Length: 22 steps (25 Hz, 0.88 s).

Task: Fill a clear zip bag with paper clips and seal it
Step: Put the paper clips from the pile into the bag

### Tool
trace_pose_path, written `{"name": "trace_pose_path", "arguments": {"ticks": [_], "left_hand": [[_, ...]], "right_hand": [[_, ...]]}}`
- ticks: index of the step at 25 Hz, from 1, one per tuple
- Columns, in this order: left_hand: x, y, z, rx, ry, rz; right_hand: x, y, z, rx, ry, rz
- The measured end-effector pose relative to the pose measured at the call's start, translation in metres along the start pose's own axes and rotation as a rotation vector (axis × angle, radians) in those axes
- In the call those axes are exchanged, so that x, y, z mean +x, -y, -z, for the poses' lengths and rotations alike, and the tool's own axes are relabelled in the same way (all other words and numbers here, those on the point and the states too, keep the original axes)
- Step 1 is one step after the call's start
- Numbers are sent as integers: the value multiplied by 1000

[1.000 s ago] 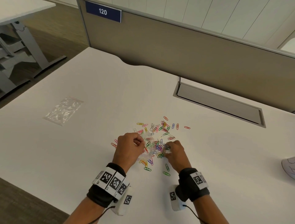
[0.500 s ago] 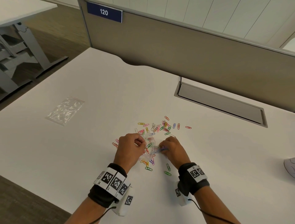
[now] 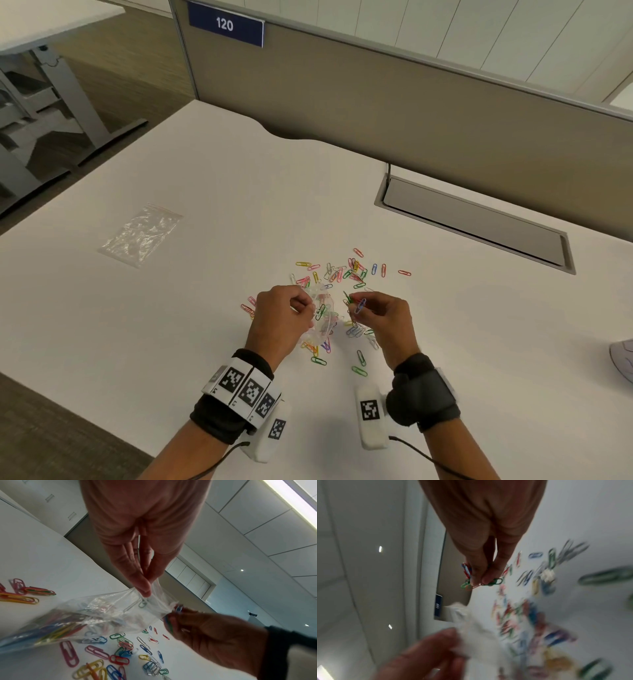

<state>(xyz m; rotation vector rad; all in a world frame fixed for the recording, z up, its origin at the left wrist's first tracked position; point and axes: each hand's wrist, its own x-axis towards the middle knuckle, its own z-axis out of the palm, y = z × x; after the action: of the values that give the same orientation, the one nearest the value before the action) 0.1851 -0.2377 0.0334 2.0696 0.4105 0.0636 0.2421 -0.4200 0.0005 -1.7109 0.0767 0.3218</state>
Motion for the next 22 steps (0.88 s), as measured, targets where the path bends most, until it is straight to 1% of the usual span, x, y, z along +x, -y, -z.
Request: {"name": "trace_pose_path", "arguments": {"ticks": [1, 2, 3, 4, 8, 9, 11, 13, 15, 18, 22], "left_hand": [[0, 0, 0, -1, 1, 2], [0, 0, -1, -7, 1, 4], [1, 0, -1, -11, 1, 6], [1, -1, -2, -10, 2, 9], [1, -3, -1, 6, 7, 22], [0, -3, -1, 8, 6, 23], [0, -2, -2, 6, 7, 27], [-1, -2, -4, 4, 16, 31], [-1, -3, -6, 9, 24, 31], [-1, -5, -6, 8, 33, 42], [0, -6, -6, 7, 39, 37]], "right_hand": [[-5, 9, -4, 117, 39, -12], [-9, 17, -8, 181, 71, -11], [-11, 23, -12, 191, 93, -5], [-14, 28, -17, 136, 97, 7], [-18, 37, -35, -425, 54, 93], [-19, 38, -37, -529, 57, 109], [-18, 40, -41, -671, 72, 119], [-18, 43, -42, -761, 93, 122], [-19, 47, -41, -759, 115, 116], [-20, 52, -36, -668, 143, 108], [-18, 48, -32, -497, 148, 18]]}}
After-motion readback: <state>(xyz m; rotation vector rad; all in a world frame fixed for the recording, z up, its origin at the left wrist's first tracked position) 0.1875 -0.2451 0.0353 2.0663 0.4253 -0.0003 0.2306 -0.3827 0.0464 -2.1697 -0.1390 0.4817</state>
